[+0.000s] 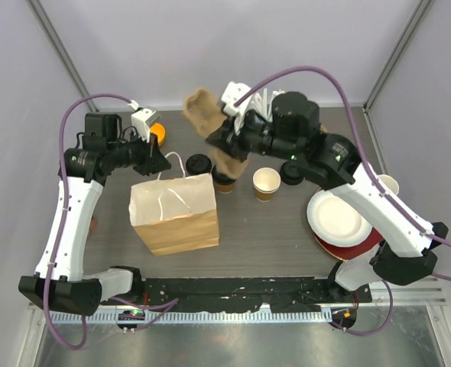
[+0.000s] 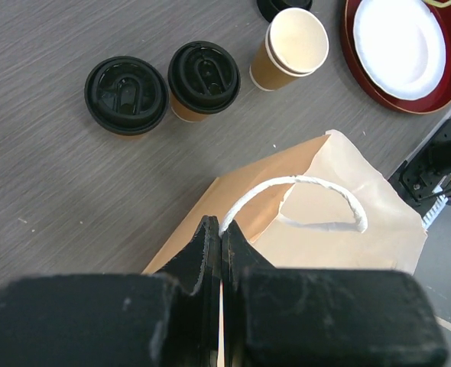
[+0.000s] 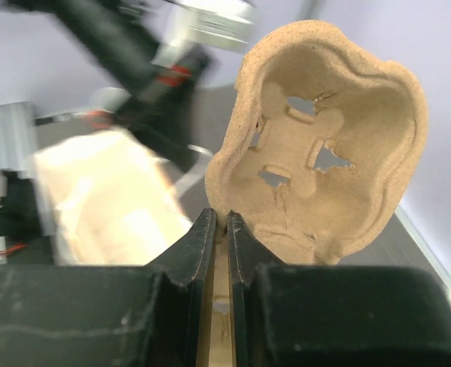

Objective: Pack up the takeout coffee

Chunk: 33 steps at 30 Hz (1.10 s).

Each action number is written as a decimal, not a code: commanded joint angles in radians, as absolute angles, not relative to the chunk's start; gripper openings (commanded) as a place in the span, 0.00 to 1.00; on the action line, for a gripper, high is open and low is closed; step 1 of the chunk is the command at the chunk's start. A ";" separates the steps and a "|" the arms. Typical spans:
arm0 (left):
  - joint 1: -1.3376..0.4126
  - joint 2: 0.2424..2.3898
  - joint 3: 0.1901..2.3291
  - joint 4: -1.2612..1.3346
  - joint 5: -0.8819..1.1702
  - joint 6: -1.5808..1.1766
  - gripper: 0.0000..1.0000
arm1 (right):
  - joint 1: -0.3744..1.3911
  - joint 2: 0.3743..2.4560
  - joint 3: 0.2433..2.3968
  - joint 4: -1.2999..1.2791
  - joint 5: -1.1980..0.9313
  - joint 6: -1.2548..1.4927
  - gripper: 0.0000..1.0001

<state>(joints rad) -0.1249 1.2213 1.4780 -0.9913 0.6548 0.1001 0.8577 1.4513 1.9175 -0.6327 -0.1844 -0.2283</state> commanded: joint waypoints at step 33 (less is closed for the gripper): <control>-0.083 1.147 1.460 -0.910 0.693 0.023 0.00 | 1.118 1.499 1.598 -0.629 -0.433 -0.488 0.01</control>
<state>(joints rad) -0.0895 1.1507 1.4147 -0.9455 0.6544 0.0326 1.1133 1.4792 1.6043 -0.5816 -0.4057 -0.4847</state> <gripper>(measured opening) 0.016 0.137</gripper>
